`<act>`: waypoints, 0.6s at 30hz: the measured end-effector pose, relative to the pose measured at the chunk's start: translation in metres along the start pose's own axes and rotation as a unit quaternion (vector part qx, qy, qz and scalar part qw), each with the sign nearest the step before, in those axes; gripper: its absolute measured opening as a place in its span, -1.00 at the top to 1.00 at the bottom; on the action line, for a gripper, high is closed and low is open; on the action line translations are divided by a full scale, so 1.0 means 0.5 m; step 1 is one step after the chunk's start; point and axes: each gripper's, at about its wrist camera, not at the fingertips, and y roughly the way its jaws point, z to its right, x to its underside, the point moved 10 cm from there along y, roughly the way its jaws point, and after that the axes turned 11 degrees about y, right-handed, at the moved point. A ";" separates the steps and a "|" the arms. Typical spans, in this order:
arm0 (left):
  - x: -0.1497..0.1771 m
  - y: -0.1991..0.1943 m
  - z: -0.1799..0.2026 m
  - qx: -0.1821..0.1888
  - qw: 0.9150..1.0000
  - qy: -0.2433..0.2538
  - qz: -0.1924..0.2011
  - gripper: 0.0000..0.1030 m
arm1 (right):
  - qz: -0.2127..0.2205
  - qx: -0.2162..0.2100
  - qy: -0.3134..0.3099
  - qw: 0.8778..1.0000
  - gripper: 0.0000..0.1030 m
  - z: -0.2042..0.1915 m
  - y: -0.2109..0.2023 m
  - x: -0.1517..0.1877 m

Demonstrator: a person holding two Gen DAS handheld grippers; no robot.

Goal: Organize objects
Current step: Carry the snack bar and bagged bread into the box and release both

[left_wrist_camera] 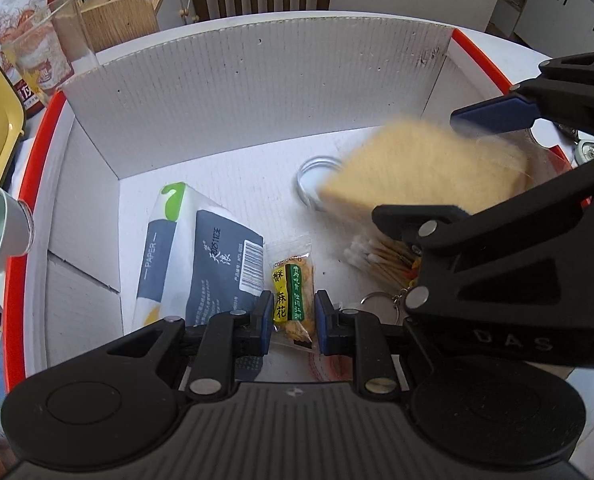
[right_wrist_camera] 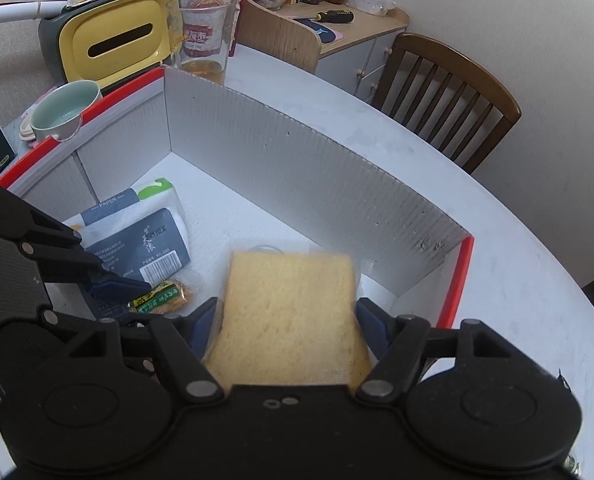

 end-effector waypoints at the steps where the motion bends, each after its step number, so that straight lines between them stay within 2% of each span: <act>1: 0.001 0.000 -0.001 0.001 1.000 -0.002 0.001 0.62 | 0.003 -0.002 0.002 1.000 -0.42 0.001 -0.002 0.000; 18: 0.017 -0.034 -0.008 -0.003 0.999 -0.035 0.021 0.60 | 0.020 -0.043 0.074 0.996 -0.50 0.038 -0.072 -0.019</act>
